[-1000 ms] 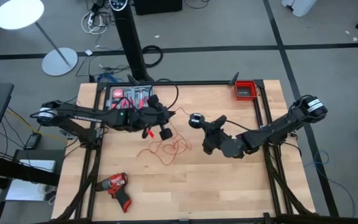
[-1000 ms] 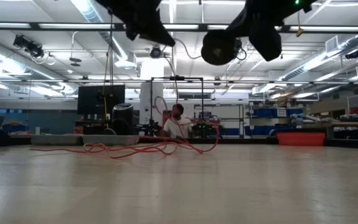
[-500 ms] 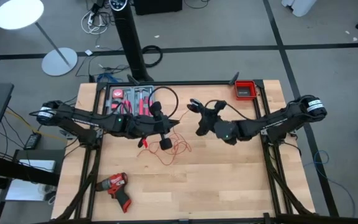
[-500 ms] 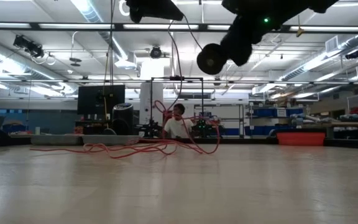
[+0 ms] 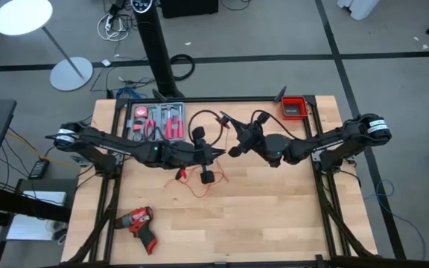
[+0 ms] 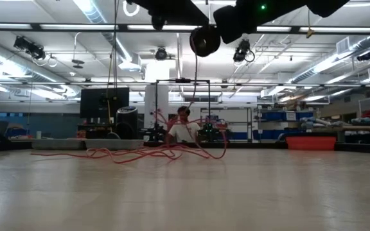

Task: Coil cords
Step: Coil the red wire on the black spool

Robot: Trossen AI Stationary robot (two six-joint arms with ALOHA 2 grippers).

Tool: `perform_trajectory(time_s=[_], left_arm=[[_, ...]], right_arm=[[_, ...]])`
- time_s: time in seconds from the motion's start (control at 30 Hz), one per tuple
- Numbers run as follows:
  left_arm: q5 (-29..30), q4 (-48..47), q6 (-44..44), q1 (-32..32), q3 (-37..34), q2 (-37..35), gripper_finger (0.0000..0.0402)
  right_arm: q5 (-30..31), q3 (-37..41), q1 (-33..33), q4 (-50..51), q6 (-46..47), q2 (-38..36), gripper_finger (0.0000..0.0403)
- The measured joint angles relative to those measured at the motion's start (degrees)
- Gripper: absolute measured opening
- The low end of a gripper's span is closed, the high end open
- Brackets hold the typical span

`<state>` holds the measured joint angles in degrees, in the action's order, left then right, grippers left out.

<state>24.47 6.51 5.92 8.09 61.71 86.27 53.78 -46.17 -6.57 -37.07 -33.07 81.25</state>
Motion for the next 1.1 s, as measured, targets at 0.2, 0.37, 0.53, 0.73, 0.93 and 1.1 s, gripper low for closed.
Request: perform_trajectory(time_s=[0.2,0.37,0.53,0.73,0.93,1.1], left_arm=[[0.04,1.38,2.50,-1.99,0.00,3.05,0.0001],[-1.45,-0.82,1.78,-3.69,0.00,4.97,0.0001],[-0.44,-5.08,-1.36,-3.97,0.00,5.28,0.0001],[8.54,-11.78,-3.16,-3.79,0.18,5.05,0.0001],[14.11,-14.70,-0.23,-2.94,0.11,2.79,0.0001],[18.34,-15.84,4.35,-2.39,0.02,-0.24,0.0001]], right_arm=[[-4.90,0.00,-0.72,-0.62,1.08,0.00,0.0000],[-6.99,0.00,-2.27,-1.76,1.58,0.00,0.0000],[-3.91,0.00,-4.70,-1.83,-0.37,-1.29,0.0000],[-3.01,0.04,-7.47,1.56,-1.14,-4.09,0.0000],[2.19,0.04,-8.72,10.51,-0.68,-5.14,0.0000],[2.50,0.02,-9.43,15.53,3.26,-5.18,0.0000]])
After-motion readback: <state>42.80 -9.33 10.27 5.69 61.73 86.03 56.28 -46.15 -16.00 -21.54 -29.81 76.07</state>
